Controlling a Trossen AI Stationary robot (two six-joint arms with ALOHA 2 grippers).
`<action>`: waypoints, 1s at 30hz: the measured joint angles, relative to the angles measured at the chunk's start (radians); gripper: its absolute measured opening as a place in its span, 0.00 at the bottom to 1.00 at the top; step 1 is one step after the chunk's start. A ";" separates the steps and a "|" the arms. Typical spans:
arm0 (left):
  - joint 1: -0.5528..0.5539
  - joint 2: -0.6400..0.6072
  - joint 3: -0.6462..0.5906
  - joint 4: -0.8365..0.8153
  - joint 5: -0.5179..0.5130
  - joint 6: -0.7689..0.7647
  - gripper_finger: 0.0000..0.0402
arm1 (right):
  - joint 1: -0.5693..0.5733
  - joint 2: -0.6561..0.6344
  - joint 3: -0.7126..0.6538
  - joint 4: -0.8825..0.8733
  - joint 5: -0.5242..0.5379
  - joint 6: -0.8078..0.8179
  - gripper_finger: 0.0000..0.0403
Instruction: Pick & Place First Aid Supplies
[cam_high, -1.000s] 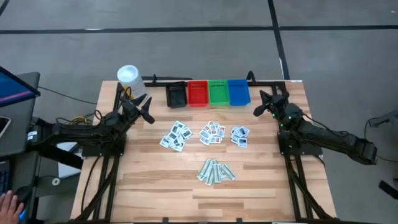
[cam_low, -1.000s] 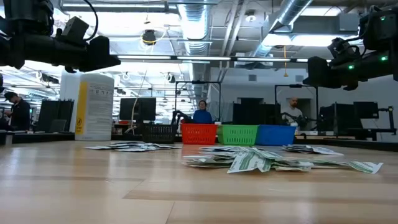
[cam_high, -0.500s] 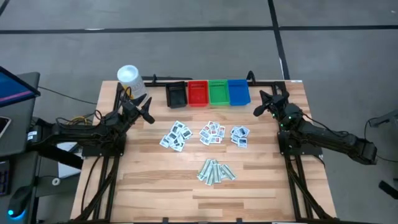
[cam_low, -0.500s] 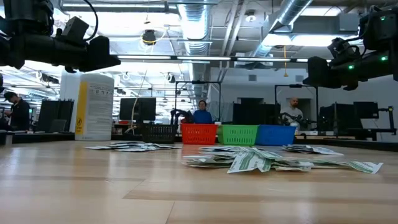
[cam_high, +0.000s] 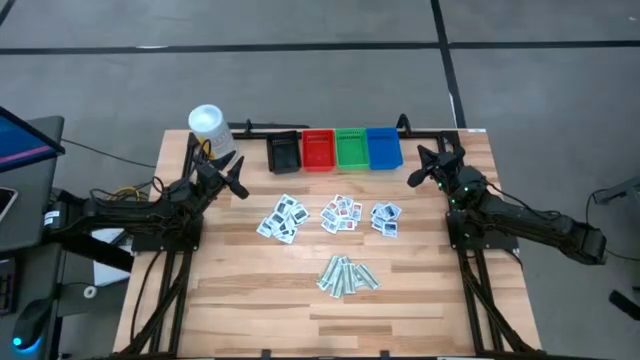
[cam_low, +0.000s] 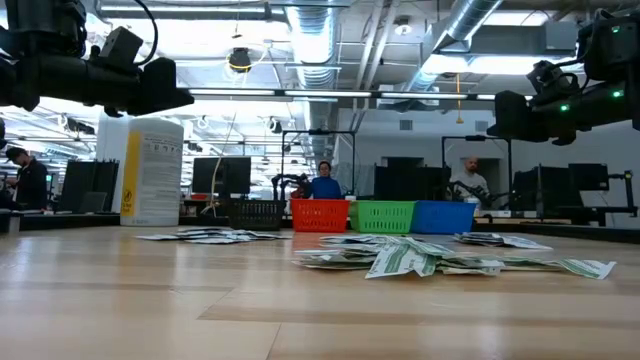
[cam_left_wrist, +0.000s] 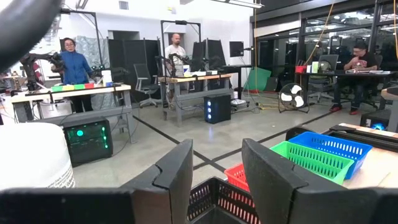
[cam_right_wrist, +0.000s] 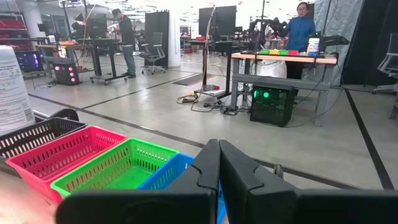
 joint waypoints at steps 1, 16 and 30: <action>0.000 0.000 0.000 0.000 0.000 0.000 0.35 | 0.000 0.000 0.000 0.000 0.000 0.000 0.00; 0.000 0.000 0.000 0.000 0.000 0.000 0.35 | 0.000 0.000 0.000 0.000 0.000 0.000 0.00; 0.000 0.000 0.000 0.000 0.000 0.000 0.35 | -0.021 0.000 0.000 0.004 0.002 -0.264 0.00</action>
